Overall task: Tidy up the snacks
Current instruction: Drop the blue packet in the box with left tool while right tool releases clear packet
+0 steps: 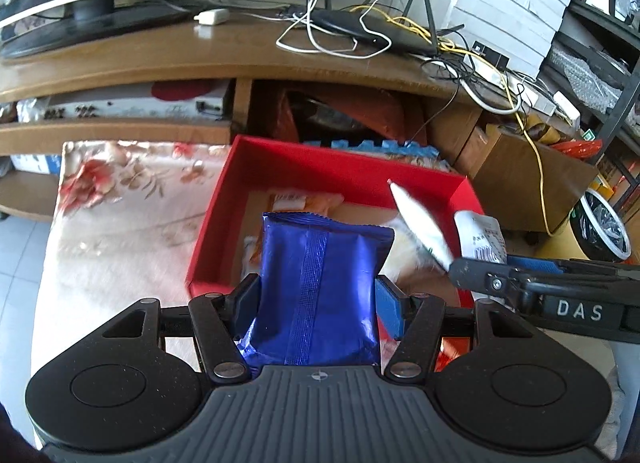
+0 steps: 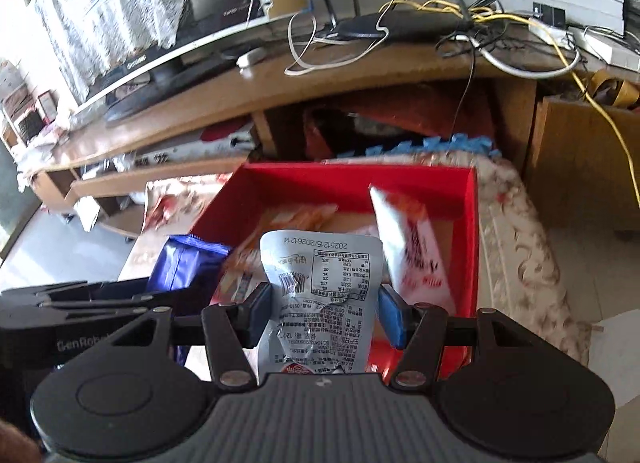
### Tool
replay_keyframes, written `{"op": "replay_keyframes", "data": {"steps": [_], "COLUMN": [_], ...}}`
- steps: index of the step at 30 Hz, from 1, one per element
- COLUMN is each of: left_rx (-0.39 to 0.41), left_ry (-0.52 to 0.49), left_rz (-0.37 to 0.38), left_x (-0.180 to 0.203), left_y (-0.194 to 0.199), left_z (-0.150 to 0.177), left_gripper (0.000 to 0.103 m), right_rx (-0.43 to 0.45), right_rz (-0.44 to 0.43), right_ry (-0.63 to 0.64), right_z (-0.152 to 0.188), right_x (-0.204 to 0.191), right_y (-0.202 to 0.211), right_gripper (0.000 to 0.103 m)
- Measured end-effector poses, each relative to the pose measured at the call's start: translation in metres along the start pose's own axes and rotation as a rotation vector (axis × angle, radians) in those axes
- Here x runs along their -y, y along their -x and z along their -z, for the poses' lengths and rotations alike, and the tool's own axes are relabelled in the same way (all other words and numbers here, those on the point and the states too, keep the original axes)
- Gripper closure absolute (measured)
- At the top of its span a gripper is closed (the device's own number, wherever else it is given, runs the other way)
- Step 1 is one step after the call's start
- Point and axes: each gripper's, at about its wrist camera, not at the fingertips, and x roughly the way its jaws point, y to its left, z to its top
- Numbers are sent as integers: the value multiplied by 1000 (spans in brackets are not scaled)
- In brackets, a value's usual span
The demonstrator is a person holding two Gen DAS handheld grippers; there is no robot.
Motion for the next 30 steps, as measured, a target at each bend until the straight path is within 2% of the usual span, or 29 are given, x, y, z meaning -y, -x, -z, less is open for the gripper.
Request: {"op": "replay_keyframes", "data": {"steps": [14, 30], "left_rx": [11, -59], "left_ry": [-15, 15], "left_rz": [-35, -77], "left_x": [12, 4], "left_y": [-45, -80], "left_z": [-38, -39], "left_gripper": [36, 36], "right_rx": [16, -55], "right_rz": [47, 75], "right_ry": [-15, -3], "right_z": [-40, -43], "right_x": [23, 31], "right_y": [-43, -88], "right_gripper": [41, 41]}}
